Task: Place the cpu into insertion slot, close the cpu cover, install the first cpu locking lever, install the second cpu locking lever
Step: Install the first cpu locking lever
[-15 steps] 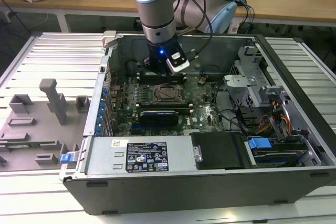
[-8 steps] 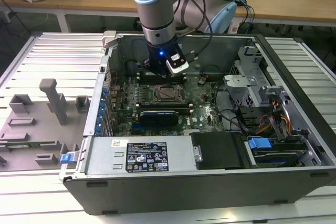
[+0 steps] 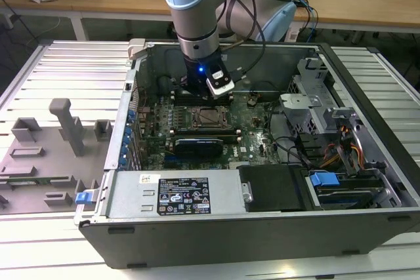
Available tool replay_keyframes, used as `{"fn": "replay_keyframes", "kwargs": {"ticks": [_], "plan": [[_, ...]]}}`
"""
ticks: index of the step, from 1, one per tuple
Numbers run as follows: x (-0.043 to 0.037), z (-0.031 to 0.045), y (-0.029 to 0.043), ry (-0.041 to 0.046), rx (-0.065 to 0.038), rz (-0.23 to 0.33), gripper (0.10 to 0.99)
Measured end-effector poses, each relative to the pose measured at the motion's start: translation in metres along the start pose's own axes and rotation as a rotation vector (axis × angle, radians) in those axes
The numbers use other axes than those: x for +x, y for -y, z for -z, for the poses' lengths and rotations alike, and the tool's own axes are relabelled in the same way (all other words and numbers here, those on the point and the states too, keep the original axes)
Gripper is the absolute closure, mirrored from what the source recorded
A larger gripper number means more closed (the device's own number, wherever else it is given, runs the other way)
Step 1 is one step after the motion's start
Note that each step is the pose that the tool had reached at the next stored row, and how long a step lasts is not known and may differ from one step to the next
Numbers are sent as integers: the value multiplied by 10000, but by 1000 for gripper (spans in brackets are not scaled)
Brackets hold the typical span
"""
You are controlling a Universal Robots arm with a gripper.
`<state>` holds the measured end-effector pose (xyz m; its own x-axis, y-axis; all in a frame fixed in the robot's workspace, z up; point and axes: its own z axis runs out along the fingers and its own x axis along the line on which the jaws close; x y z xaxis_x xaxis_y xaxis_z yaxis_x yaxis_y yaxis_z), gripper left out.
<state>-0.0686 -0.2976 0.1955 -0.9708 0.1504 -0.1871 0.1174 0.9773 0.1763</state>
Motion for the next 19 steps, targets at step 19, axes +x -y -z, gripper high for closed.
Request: {"fn": "replay_keyframes", "kwargs": {"ticks": [19], "plan": [[-31,128,-25,14,1085,158,980]]}}
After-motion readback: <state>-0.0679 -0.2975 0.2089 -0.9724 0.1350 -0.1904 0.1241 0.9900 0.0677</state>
